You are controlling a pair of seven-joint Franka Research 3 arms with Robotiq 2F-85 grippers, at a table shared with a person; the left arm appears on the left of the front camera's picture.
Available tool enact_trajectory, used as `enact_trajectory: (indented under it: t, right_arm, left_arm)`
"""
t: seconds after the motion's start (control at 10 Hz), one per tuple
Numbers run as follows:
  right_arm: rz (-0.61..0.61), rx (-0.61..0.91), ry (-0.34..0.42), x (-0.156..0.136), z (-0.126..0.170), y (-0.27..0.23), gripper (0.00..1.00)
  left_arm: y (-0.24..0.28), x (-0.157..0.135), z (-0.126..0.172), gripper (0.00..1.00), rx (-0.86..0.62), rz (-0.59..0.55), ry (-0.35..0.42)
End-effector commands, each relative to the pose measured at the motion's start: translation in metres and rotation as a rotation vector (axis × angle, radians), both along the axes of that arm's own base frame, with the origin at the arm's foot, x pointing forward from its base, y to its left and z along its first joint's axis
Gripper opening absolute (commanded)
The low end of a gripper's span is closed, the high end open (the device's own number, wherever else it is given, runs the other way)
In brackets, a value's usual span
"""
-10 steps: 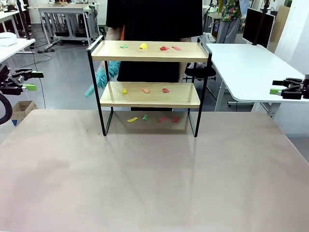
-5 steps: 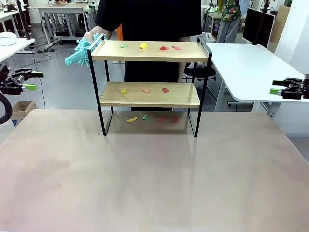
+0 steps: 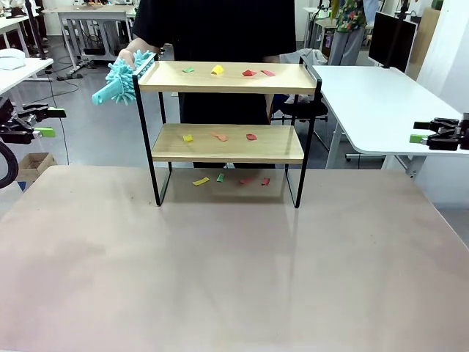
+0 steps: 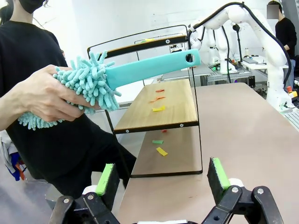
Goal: Clean the shelf.
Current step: Pick up the Duster handed by the human.
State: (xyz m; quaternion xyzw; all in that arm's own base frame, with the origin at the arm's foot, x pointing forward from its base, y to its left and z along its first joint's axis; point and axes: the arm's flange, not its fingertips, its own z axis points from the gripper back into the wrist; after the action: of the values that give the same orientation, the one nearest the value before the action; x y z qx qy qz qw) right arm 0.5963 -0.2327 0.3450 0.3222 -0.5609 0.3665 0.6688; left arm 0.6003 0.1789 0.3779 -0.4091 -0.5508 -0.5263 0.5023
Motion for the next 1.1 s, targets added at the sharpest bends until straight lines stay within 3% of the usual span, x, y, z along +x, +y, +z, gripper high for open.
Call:
enact_trajectory:
  t: [0.0, 0.7, 1.0]
  right_arm:
    - [0.001, -0.001, -0.001, 0.000, 0.001, 0.000, 1.00]
    - [0.001, -0.001, -0.001, 0.000, 0.001, 0.000, 1.00]
    - [0.001, -0.001, -0.001, 0.000, 0.001, 0.000, 1.00]
  left_arm:
    - [0.000, 0.000, 0.000, 1.00, -0.002, 0.000, -0.001]
    - [0.000, 0.000, 0.000, 1.00, 0.000, 0.000, 0.000]
    - [0.021, -0.010, 0.067, 1.00, 0.086, 0.030, 0.054]
